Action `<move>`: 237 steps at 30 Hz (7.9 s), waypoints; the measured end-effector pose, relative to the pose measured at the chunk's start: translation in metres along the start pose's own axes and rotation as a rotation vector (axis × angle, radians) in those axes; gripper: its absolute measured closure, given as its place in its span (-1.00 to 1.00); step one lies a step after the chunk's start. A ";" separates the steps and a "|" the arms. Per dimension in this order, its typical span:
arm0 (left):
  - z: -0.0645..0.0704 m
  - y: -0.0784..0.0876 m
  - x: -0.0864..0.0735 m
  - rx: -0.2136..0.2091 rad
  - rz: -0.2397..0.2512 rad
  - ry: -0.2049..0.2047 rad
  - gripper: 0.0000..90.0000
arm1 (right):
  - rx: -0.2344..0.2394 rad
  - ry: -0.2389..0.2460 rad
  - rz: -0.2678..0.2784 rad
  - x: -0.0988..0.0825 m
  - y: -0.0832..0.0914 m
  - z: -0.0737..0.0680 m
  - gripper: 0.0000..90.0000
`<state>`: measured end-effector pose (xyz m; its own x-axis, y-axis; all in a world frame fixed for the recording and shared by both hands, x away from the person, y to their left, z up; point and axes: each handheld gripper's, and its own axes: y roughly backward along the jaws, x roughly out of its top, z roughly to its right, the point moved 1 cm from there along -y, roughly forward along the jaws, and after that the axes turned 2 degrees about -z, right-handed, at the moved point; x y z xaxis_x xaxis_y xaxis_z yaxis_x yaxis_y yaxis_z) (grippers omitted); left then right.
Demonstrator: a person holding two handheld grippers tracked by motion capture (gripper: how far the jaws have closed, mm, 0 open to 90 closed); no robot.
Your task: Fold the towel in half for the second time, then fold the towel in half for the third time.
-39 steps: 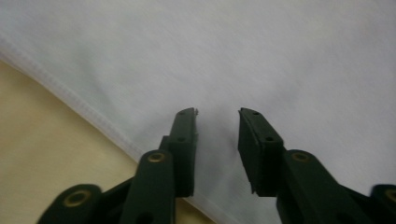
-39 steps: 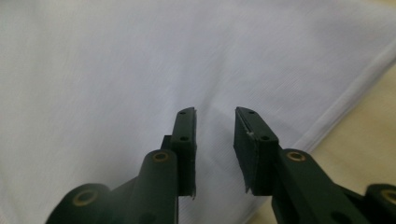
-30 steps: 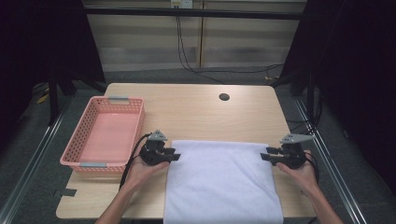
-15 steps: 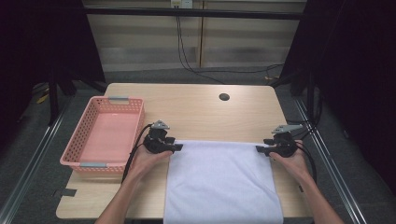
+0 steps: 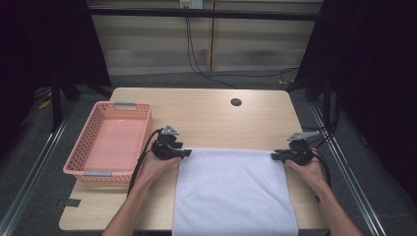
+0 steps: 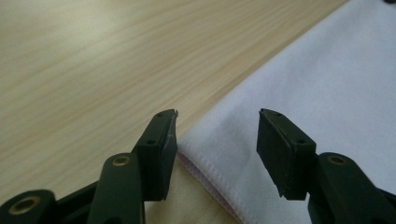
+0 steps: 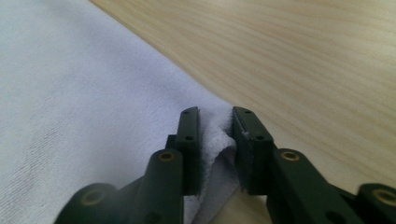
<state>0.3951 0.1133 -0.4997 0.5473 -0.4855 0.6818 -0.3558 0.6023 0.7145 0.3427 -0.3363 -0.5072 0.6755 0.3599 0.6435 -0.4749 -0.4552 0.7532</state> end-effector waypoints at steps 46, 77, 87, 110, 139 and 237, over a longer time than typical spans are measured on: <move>-0.036 0.062 0.093 -0.001 0.269 0.015 0.86 | -0.015 -0.073 0.351 0.104 0.053 0.024 0.88; 0.058 0.102 -0.039 -0.172 0.212 -0.082 0.83 | 0.153 0.055 0.225 -0.027 0.093 -0.061 0.82; 0.079 0.093 -0.088 -0.215 0.029 -0.109 0.75 | 0.170 0.090 0.057 -0.080 0.090 -0.090 0.70; 0.053 0.055 -0.069 -0.188 -0.028 -0.051 0.25 | -0.002 -0.023 -0.032 -0.061 0.045 -0.078 -0.10; 0.040 0.036 -0.022 -0.124 0.033 0.024 -0.15 | 0.093 0.059 0.103 -0.045 0.060 -0.129 -0.13; 0.024 0.041 0.005 -0.269 0.123 0.125 0.68 | 0.491 0.220 0.096 0.076 -0.033 -0.253 0.78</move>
<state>0.3655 0.1205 -0.4630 0.6073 -0.3267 0.7242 -0.2215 0.8058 0.5493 0.2671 -0.0879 -0.4488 0.4835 0.4359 0.7590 -0.1742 -0.8019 0.5715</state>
